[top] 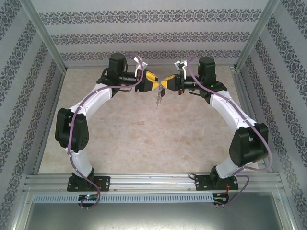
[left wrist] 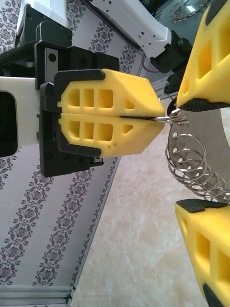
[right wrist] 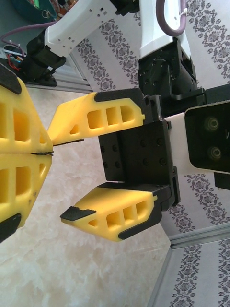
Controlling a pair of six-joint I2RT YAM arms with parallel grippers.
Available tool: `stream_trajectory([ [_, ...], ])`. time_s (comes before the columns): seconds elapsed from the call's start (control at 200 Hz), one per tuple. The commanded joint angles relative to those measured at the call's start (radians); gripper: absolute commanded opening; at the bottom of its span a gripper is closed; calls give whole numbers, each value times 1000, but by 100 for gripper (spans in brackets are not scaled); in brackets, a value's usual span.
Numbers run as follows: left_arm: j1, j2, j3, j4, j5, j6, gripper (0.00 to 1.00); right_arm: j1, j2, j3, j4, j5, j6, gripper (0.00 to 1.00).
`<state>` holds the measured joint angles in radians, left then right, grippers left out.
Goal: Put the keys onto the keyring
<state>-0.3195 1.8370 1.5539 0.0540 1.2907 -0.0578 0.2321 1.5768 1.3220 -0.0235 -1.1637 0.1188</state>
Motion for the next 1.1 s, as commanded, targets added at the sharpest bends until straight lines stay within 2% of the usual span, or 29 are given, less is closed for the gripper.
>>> stream_trajectory([
  [0.0,-5,-41,30,-31,55,35,53,9,2,35,-3,5,-40,0],
  [0.085,-5,-41,27,-14,75,18,54,10,2,35,-5,4,-42,0],
  [0.225,-5,-38,5,115,97,-73,55,13,3,36,-8,7,-46,0],
  [0.61,-6,80,-17,805,175,-658,52,17,1,36,-16,15,-54,0],
  [0.734,-4,122,-7,934,173,-779,49,15,1,36,-19,16,-58,0],
  [0.834,0,122,-9,901,150,-755,48,12,-2,31,-23,18,-60,0],
  [0.929,0,92,-10,711,122,-615,48,10,-4,29,-22,22,-61,0],
  [1.014,-5,46,-3,433,95,-376,48,10,-1,32,-22,25,-58,0],
  [1.094,-20,8,51,37,49,-70,45,10,3,38,-23,29,-59,0],
])
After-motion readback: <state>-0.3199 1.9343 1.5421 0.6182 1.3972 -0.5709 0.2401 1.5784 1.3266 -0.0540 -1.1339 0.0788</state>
